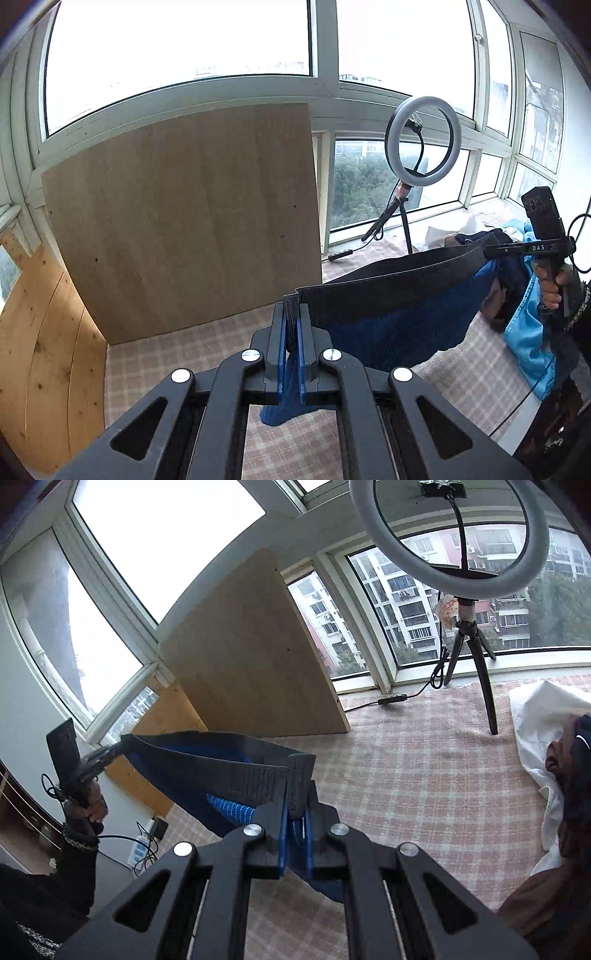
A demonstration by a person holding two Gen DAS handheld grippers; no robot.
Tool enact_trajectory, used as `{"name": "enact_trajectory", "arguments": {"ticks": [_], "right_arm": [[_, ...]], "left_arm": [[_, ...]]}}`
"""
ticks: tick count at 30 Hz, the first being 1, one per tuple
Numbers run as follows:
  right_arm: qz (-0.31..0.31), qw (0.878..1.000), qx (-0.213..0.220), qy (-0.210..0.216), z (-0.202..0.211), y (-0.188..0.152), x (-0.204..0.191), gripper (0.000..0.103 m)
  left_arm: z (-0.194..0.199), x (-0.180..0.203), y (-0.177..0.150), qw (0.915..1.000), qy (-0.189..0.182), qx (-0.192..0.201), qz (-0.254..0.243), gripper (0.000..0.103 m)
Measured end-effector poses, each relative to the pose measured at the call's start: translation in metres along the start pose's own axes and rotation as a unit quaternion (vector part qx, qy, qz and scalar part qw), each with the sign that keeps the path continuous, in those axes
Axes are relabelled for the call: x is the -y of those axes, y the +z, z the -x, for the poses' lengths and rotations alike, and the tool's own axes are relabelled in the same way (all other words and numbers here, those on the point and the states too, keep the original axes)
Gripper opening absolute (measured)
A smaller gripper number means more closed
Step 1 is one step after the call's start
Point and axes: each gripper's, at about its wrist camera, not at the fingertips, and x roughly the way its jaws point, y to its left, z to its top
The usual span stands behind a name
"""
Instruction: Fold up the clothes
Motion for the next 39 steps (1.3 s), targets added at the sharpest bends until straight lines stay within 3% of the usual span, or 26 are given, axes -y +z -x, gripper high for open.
{"name": "enact_trajectory", "arguments": {"ticks": [1, 3, 9, 12, 16, 19, 20, 21, 23, 25, 28, 32, 35, 39], "right_arm": [[0.015, 1.0, -0.016, -0.019, -0.002, 0.001, -0.011, 0.007], [0.056, 0.998, 0.012, -0.028, 0.015, -0.001, -0.039, 0.007], [0.077, 0.996, 0.033, -0.015, 0.043, -0.017, -0.069, 0.007], [0.088, 0.995, 0.038, -0.005, 0.053, -0.025, -0.081, 0.007], [0.071, 0.997, 0.014, -0.007, 0.022, -0.026, -0.066, 0.007], [0.061, 0.997, -0.029, -0.044, -0.027, -0.028, -0.028, 0.007], [0.054, 0.996, -0.047, -0.058, -0.047, -0.03, -0.011, 0.007], [0.047, 0.992, -0.078, -0.092, -0.071, -0.033, 0.01, 0.007], [0.031, 0.976, -0.141, -0.162, -0.12, -0.04, 0.055, 0.018], [0.014, 0.953, -0.199, -0.228, -0.15, -0.05, 0.09, 0.018], [-0.007, 0.96, -0.194, -0.201, -0.141, -0.059, 0.106, 0.019], [-0.039, 0.969, -0.18, -0.164, -0.119, -0.058, 0.114, 0.026], [-0.075, 0.972, -0.17, -0.141, -0.108, -0.061, 0.121, 0.029], [-0.095, 0.971, -0.167, -0.138, -0.106, -0.067, 0.125, 0.029]], "left_arm": [[0.01, 0.003, 0.0, 0.9999, 0.01, 0.011, -0.007, 0.004], [0.029, 0.009, 0.0, 0.9989, 0.03, 0.032, -0.02, 0.004], [0.08, 0.008, -0.016, 0.9983, 0.035, 0.028, -0.036, 0.004], [0.083, 0.001, -0.019, 0.9984, 0.043, 0.015, -0.034, 0.004], [0.036, -0.007, -0.027, 0.9979, 0.051, -0.031, -0.025, 0.004], [-0.031, -0.014, -0.047, 0.9955, 0.037, -0.086, -0.011, 0.005], [-0.062, -0.017, -0.058, 0.9925, 0.041, -0.115, -0.008, 0.011], [-0.093, -0.022, -0.069, 0.988, 0.054, -0.144, 0.0, 0.013], [-0.15, -0.031, -0.093, 0.9743, 0.083, -0.209, 0.001, 0.01], [-0.173, -0.038, -0.108, 0.9665, 0.09, -0.24, 0.019, 0.008], [-0.159, -0.033, -0.111, 0.972, 0.042, -0.225, 0.053, 0.008], [-0.133, 0.021, -0.107, 0.9782, -0.042, -0.2, 0.035, 0.007], [-0.129, 0.091, -0.111, 0.9727, -0.131, -0.191, 0.02, 0.008], [-0.133, 0.195, -0.121, 0.9623, -0.203, -0.176, -0.038, 0.02]]}}
